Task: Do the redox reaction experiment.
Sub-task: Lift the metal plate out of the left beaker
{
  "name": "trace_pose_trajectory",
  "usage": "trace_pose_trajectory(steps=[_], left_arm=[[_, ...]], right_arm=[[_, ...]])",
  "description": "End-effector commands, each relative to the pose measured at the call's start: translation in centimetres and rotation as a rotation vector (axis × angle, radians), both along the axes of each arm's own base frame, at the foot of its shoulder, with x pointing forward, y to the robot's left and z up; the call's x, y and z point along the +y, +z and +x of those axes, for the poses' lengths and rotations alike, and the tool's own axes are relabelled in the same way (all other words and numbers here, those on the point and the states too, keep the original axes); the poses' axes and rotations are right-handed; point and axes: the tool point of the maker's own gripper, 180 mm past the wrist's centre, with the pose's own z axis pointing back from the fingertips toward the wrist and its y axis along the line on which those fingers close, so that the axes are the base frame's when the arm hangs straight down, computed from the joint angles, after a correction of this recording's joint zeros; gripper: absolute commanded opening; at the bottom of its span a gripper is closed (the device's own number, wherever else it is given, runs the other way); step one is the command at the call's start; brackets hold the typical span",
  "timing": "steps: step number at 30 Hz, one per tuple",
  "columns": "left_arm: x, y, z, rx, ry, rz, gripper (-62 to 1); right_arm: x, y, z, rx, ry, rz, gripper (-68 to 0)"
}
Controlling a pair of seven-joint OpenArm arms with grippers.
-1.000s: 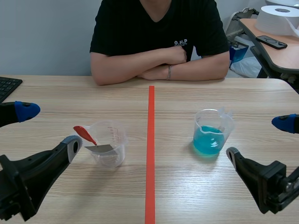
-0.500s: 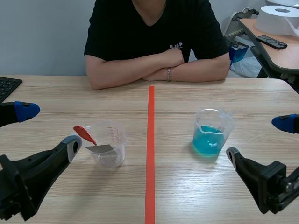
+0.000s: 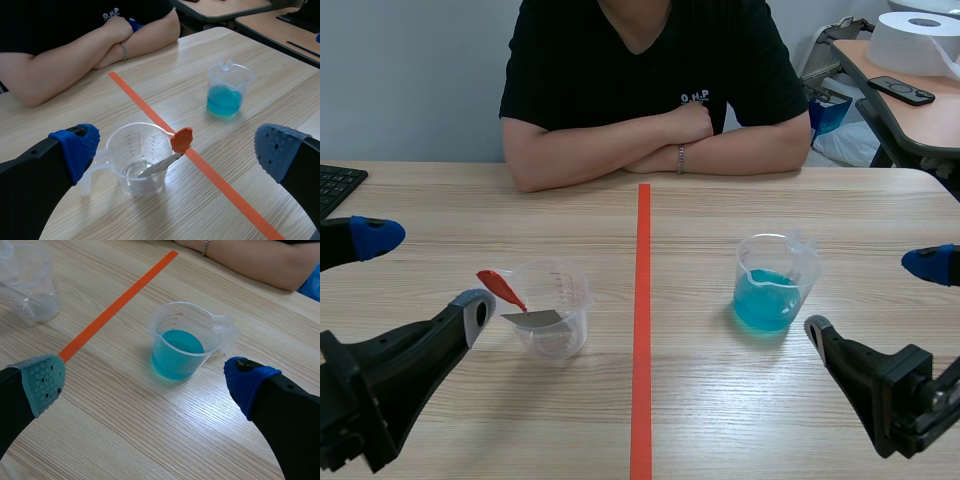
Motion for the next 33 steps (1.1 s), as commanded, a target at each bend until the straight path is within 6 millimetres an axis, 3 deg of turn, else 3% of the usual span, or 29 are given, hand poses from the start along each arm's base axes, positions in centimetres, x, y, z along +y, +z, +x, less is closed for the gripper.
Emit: trace_pose_trajectory(steps=[1,13,26,33], left_arm=[[-0.4,1.1,0.1,-0.03,-0.005,-0.021,1.4],[-0.4,0.5,-0.1,-0.004,-0.008,-0.005,1.4],[-0.4,1.3,0.0,-0.04,-0.006,-0.033,1.4],[-0.4,1.3,0.0,-0.041,-0.006,-0.033,1.4]], right_arm=[[0.0,1.1,0.6,-0.039,0.001,0.009,0.4],[0.4,0.9,0.4,-0.029,0.023,0.014,0.4],[0.4,1.1,0.4,-0.036,0.024,0.018,0.4],[1.7,1.9,-0.1,-0.061,0.095,0.068,0.4]])
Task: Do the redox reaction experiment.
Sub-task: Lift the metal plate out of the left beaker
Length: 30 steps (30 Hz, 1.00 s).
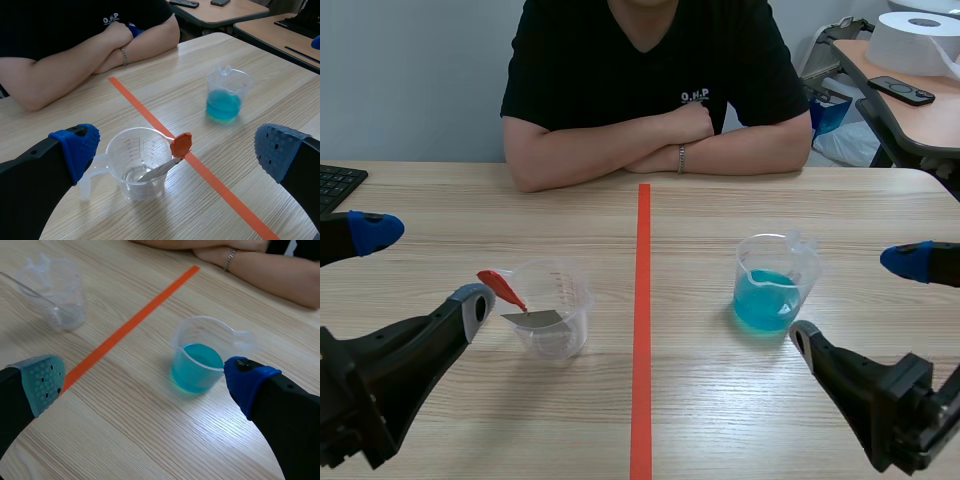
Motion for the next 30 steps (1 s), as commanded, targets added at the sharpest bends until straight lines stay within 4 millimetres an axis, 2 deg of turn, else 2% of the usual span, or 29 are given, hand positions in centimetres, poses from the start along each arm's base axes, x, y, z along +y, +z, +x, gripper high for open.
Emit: trace_pose_trajectory(steps=[1,11,18,21,26,30], left_arm=[[-0.4,1.0,0.0,-0.029,-0.004,-0.023,1.4],[-0.3,0.8,-0.1,-0.023,-0.004,-0.01,1.4],[0.3,-1.5,-1.6,0.002,0.012,0.124,1.4],[1.6,-2.6,-1.8,-0.006,0.063,0.221,1.3],[3.4,-5.5,-3.6,0.054,0.084,0.357,-20.4],[5.1,-8.1,-5.5,0.122,0.104,0.446,-30.2]], right_arm=[[0.2,1.2,0.5,-0.046,0.007,0.019,0.4],[2.3,0.8,-0.5,-0.045,0.114,0.015,0.4],[4.4,0.8,-0.7,-0.059,0.185,0.025,0.4],[5.5,1.1,-0.8,-0.065,0.221,0.046,0.4],[7.2,1.5,-1.0,-0.079,0.297,0.062,0.4],[8.4,1.6,-1.2,-0.091,0.347,0.06,0.4]])
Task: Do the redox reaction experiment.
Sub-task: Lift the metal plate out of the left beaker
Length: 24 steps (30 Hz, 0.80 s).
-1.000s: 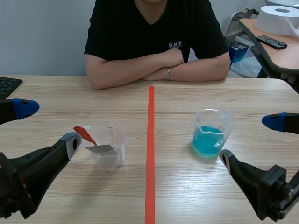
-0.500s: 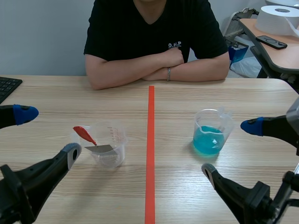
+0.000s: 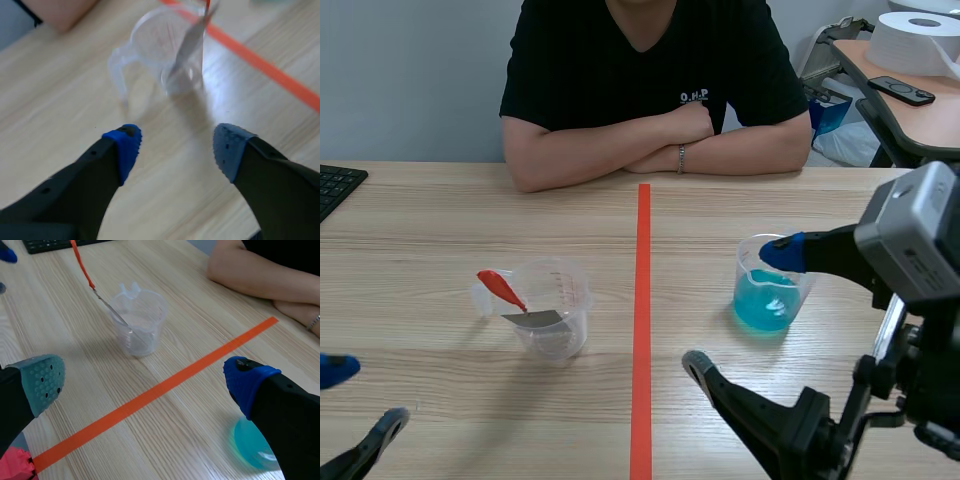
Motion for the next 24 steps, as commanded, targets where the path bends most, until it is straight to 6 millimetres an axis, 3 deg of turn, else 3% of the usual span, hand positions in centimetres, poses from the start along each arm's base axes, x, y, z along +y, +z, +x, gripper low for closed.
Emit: trace_pose_trajectory(steps=[1,7,10,14,24], left_arm=[[0.7,-0.6,-0.7,0.011,0.029,0.02,-32.0],[3.2,-5.0,-4.3,0.115,0.045,0.146,-49.9],[4.7,-6.2,-5.6,0.134,0.084,0.162,-55.1],[6.4,-7.6,-7.4,0.169,0.123,0.19,-56.9],[8.0,-9.8,-11.4,0.278,0.17,0.19,-56.9]], right_arm=[[0.3,0.9,0.3,-0.034,0.019,0.01,0.4],[1.8,1.3,0.3,-0.059,0.066,0.015,0.4],[2.8,1.2,0.1,-0.078,0.104,0.003,0.4],[4.3,1.8,0.0,-0.1,0.151,0.023,0.4],[7.7,2.3,0.3,-0.149,0.236,0.048,0.4]])
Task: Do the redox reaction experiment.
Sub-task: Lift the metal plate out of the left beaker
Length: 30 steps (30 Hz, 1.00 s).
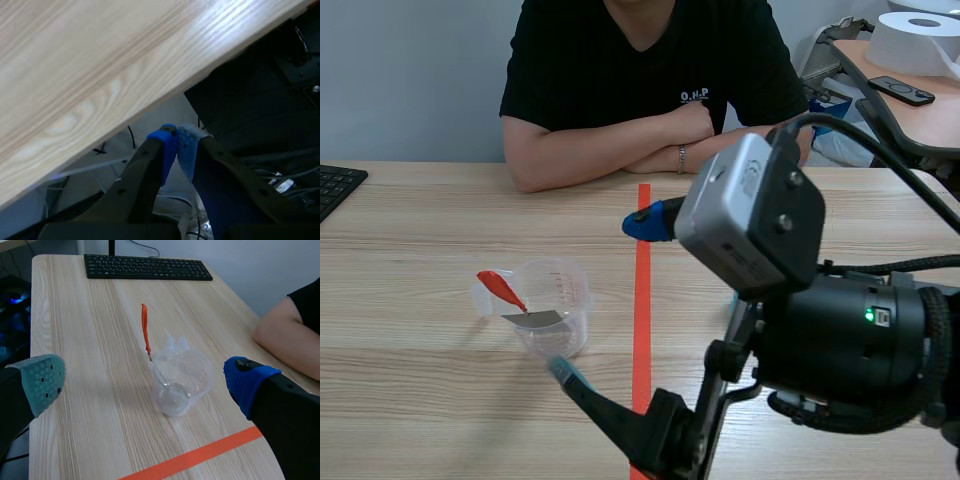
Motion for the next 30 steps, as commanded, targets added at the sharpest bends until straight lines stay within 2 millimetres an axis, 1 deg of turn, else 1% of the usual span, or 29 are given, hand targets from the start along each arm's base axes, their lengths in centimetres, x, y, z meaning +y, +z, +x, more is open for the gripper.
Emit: trace_pose_trajectory(steps=[1,3,8,16,19,24,28,29,30], left_arm=[[-0.1,0.3,-0.4,-0.003,0.015,-0.017,-56.9],[0.1,0.1,-0.7,0.005,0.024,-0.017,-56.9],[0.5,0.4,-0.3,-0.009,0.072,-0.037,-56.9],[1.3,1.1,0.7,-0.054,0.209,-0.121,-56.9],[1.4,1.2,0.9,-0.064,0.229,-0.133,-56.9],[1.4,1.3,1.1,-0.07,0.231,-0.135,-56.9],[1.4,1.3,1.2,-0.075,0.233,-0.141,-56.8],[1.3,1.4,1.3,-0.081,0.231,-0.144,-56.8],[1.3,1.5,1.3,-0.087,0.229,-0.147,-56.8]], right_arm=[[0.0,0.4,0.8,-0.021,-0.011,0.014,0.4],[0.5,0.3,1.1,-0.022,-0.001,0.021,0.4],[2.2,0.0,2.0,-0.015,0.014,0.045,0.4],[5.2,-1.1,3.6,-0.008,0.031,0.022,0.4],[6.2,-1.4,4.3,-0.006,0.026,0.024,0.4],[7.6,-1.6,5.3,0.001,0.018,0.019,0.4],[7.9,-2.0,5.7,0.015,0.005,0.002,0.4],[8.0,-2.0,5.7,0.015,0.005,0.003,-1.0],[8.0,-2.0,5.7,0.015,0.005,0.004,-4.7]])
